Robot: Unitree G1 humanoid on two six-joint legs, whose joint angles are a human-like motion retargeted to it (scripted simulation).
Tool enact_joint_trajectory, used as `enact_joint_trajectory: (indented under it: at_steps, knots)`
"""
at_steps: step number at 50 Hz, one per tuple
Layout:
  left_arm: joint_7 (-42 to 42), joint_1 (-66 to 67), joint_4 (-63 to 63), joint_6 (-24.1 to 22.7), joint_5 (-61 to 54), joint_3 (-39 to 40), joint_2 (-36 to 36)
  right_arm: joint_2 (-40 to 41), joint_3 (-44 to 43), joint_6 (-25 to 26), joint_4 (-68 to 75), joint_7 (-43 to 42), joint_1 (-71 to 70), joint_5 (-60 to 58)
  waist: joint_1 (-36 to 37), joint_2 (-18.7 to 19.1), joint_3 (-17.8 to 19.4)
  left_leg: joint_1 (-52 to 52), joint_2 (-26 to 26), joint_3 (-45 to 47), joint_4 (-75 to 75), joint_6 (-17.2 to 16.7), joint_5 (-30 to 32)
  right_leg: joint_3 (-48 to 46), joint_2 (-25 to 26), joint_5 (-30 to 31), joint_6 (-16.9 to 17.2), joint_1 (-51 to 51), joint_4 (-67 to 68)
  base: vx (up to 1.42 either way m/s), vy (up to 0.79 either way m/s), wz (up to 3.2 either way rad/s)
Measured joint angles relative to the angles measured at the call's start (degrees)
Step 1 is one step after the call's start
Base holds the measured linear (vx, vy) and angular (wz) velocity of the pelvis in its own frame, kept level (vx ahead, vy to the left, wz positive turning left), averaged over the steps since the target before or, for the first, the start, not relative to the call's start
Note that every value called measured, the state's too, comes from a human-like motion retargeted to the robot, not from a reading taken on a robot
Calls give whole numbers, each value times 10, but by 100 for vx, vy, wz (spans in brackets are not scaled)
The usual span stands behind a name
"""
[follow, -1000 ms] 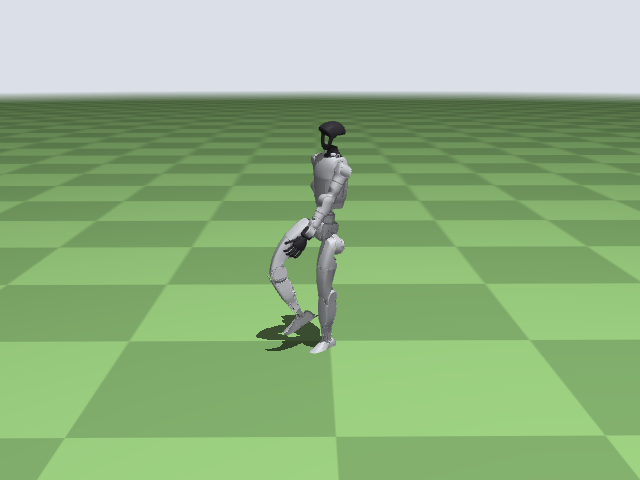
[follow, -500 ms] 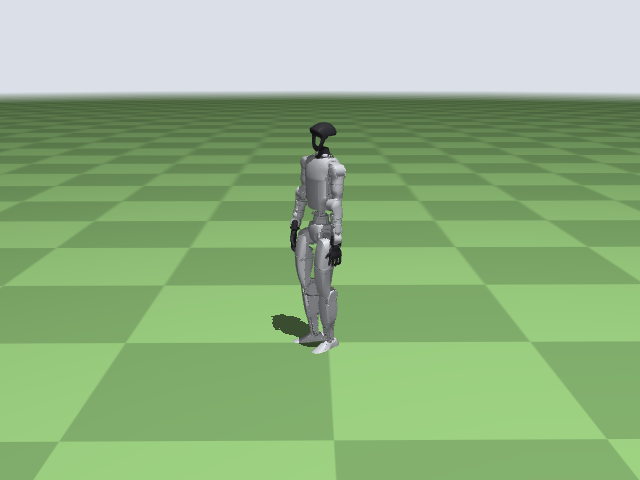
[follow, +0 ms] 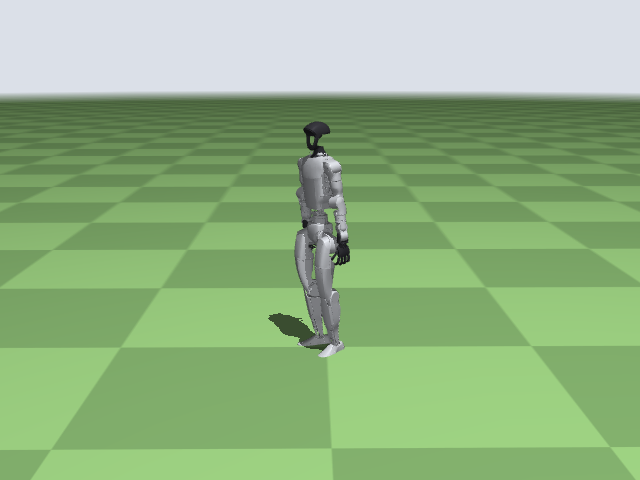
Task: Upper body actions
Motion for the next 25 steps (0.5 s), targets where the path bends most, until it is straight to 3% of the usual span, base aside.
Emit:
enact_joint_trajectory:
  at_steps: [3,7,11,17,25]
  knots:
    - [-9,35,3,2,7,28,11,14,17,-14,-1,19,-26,20,5,-5,4,-19,6,2,62,-3,-2,4,-4,-2,-5,8,-1,-4,-11,4]
    - [-29,76,20,11,-2,58,27,35,51,-19,-14,45,-75,72,15,-26,19,-93,31,-9,231,-19,89,5,-26,-4,-10,15,1,-14,-11,18]
    - [-40,111,46,21,-4,69,46,64,51,-21,-37,81,-142,122,45,-48,49,-194,68,-12,429,26,175,3,-43,-2,-17,26,4,-13,-14,13]
    - [-81,145,107,48,36,80,48,109,9,-14,-96,123,-251,167,99,-42,81,-325,156,12,659,73,98,16,-42,0,-28,34,7,-10,-4,-13]
    - [-91,176,113,50,90,101,41,124,-5,-33,-150,169,-351,190,129,-43,89,-413,163,0,768,79,79,19,-41,0,-38,33,6,0,0,2]
